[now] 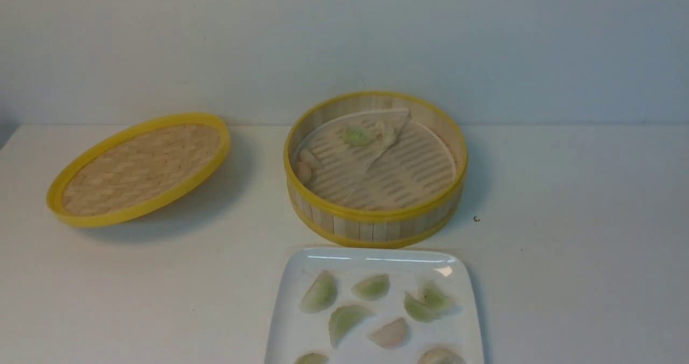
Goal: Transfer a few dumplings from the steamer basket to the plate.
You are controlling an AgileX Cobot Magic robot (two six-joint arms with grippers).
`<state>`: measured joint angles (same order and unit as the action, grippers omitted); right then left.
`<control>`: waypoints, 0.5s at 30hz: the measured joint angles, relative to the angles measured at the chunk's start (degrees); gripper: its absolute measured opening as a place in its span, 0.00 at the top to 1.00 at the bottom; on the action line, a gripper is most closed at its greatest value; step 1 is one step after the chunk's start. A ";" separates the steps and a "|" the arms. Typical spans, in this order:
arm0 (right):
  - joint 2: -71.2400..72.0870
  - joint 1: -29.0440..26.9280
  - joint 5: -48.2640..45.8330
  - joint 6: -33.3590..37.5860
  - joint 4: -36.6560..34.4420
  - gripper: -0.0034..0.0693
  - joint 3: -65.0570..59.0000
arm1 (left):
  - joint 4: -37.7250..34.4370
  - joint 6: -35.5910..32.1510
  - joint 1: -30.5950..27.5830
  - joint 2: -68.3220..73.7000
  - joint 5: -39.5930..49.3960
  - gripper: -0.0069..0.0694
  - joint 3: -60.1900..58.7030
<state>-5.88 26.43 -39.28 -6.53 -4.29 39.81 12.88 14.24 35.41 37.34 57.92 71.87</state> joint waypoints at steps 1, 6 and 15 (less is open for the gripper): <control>1.40 0.00 1.19 -0.58 0.81 0.97 -1.34 | -0.05 -0.38 0.00 0.72 0.00 0.92 0.00; 5.25 0.00 6.52 -1.31 2.25 0.97 -3.67 | -0.90 -0.87 0.00 3.09 0.00 0.92 0.00; 5.78 0.00 8.55 -1.35 1.27 0.97 -3.69 | -3.66 -4.60 0.00 6.97 -0.23 0.92 -0.11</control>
<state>-0.10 26.43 -30.74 -7.88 -3.02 36.12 9.22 9.64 35.41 44.30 57.68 71.76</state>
